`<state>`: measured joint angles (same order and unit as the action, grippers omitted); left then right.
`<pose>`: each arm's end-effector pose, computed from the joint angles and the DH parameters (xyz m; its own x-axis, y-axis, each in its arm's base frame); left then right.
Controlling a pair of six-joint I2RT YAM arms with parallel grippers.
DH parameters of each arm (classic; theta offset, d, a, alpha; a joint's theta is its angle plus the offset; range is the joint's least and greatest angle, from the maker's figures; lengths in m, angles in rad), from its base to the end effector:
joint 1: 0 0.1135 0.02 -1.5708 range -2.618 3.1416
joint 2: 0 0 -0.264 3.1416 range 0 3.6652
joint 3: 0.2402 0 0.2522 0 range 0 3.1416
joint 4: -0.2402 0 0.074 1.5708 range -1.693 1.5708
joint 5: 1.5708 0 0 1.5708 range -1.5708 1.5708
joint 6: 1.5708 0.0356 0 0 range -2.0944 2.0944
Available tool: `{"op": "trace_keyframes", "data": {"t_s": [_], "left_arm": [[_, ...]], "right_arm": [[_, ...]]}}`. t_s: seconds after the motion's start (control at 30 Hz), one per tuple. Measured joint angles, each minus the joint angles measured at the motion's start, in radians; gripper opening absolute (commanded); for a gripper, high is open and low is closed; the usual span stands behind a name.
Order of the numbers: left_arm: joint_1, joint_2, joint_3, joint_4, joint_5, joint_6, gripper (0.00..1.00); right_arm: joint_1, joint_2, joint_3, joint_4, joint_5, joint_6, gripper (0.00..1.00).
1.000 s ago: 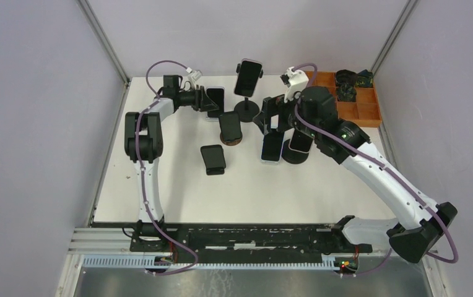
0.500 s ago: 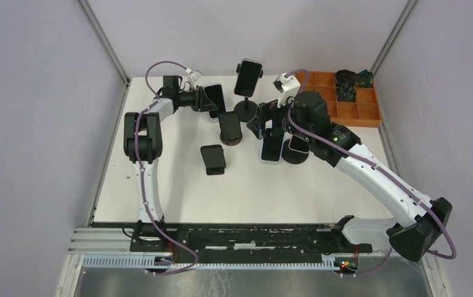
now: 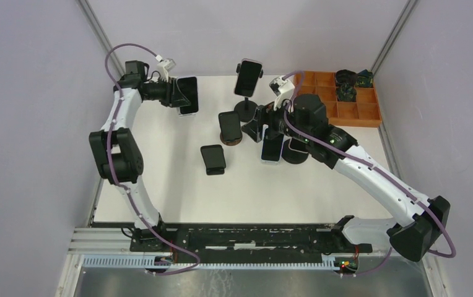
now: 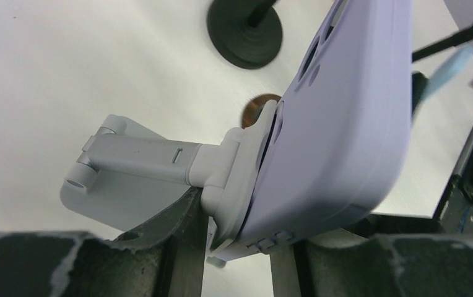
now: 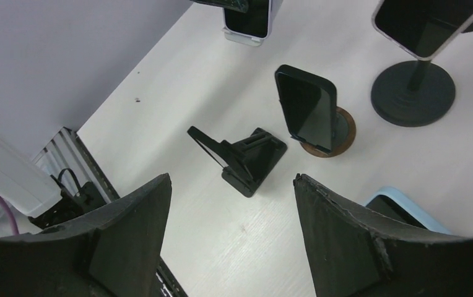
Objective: Remove the phone from the phone stand
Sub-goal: Pick up the phone stand with the phone at the center of the board, then remove the phone from the phone stand.
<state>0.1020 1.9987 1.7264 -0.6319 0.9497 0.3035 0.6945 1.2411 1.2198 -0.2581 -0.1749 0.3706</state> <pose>0.4408 0.0160 0.2712 -0.6143 0.1119 -0.7811 0.6545 0.6252 -0.4251 0.2154 0.1875 0.3880 -0.4723 0.0708 -0.8786 -0.6305 0.6694 0.3929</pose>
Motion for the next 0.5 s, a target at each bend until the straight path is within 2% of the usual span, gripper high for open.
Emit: {"op": "trace_keyframes", "data": {"t_s": [0.2,0.5], "left_arm": [[0.002,-0.192,0.000,-0.292,0.018,0.144,0.02],[-0.021,-0.552,-0.017,-0.669,0.182,0.262,0.02]], "right_arm": [[0.042,0.011,-0.001,0.072,-0.094,0.016,0.85],[0.070,0.019,-0.062,0.291,-0.292,0.074,0.87]]}}
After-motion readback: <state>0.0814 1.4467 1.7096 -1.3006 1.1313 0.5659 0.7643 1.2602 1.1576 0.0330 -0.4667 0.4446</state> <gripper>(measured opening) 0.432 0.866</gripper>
